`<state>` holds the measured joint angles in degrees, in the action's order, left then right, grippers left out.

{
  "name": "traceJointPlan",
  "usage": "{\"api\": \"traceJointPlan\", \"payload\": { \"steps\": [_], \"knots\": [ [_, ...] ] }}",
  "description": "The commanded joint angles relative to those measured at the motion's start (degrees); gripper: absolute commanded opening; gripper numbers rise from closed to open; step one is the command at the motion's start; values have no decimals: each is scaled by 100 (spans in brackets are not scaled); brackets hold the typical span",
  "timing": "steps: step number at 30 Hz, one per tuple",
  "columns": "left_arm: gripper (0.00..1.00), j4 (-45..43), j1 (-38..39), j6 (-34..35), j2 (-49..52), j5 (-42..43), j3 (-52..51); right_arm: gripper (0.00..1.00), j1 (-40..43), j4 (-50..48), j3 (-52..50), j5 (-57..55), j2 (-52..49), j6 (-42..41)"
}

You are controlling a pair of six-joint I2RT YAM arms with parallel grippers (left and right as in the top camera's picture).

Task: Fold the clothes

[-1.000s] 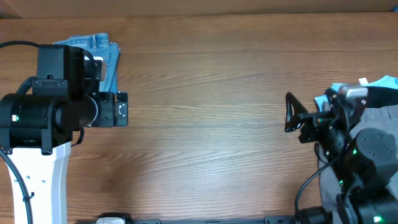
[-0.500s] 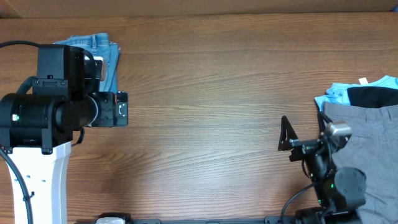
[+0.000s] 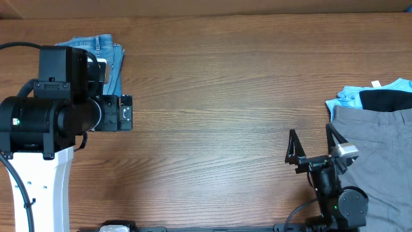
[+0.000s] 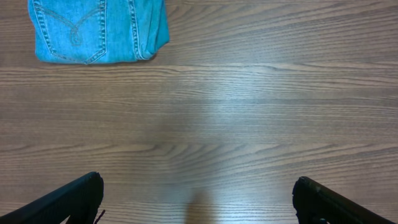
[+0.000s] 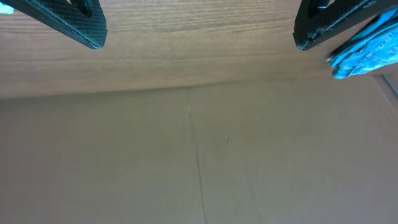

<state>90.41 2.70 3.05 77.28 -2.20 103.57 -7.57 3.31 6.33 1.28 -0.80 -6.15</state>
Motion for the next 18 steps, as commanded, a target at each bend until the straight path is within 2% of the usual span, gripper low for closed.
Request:
{"api": "traceJointPlan", "payload": {
  "steps": [1, 3, 18],
  "knots": [
    [100, -26, 33, 125, 35, 28, 9, 100, 31, -369, -398, 44, 63, 17],
    [100, -26, 33, 125, 35, 28, 9, 100, 31, -573, -595, 92, 63, 20],
    [100, -26, 33, 125, 35, 28, 9, 100, 31, 129, -588, 136, 52, 20]
  ]
}}
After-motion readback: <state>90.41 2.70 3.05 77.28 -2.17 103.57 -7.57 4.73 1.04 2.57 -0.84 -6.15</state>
